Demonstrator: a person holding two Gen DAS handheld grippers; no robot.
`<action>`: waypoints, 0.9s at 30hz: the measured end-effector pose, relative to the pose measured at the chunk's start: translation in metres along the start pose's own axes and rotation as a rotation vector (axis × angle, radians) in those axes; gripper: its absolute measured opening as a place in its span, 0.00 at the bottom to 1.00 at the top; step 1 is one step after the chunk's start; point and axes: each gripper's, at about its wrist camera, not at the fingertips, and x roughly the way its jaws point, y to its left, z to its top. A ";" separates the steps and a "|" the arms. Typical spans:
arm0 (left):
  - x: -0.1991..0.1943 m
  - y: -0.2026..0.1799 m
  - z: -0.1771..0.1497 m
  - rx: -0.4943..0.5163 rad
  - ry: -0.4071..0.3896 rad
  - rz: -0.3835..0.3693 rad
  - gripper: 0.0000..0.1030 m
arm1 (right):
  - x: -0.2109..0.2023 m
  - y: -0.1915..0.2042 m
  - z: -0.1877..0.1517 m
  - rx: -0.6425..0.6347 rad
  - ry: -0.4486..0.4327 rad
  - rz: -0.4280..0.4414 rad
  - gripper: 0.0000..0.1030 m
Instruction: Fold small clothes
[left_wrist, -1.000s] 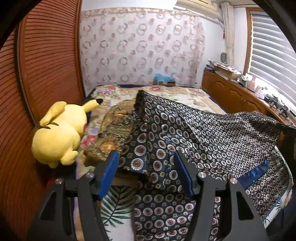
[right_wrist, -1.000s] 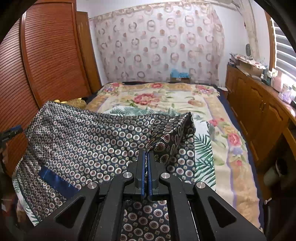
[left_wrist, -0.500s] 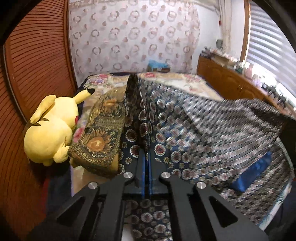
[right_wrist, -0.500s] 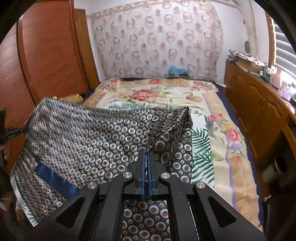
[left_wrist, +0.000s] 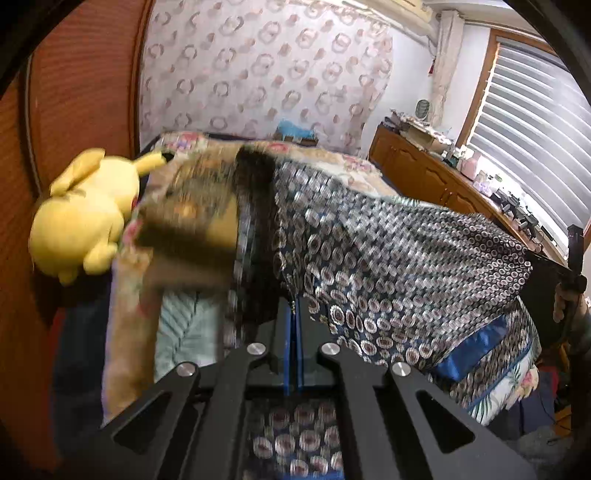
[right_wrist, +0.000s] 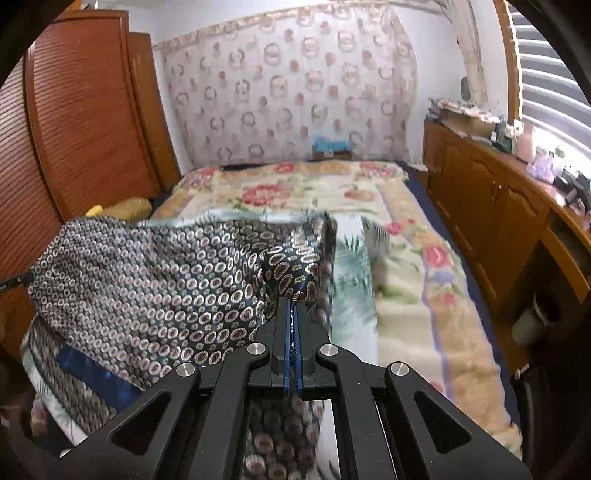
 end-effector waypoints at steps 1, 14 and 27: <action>0.001 0.002 -0.009 -0.004 0.013 0.007 0.00 | -0.002 -0.001 -0.007 0.006 0.010 0.002 0.00; -0.028 0.025 -0.047 -0.032 0.010 0.088 0.00 | -0.035 -0.008 -0.052 0.031 0.078 0.019 0.00; -0.014 0.012 -0.026 0.009 -0.020 0.079 0.22 | -0.012 0.000 -0.071 -0.003 0.107 -0.072 0.09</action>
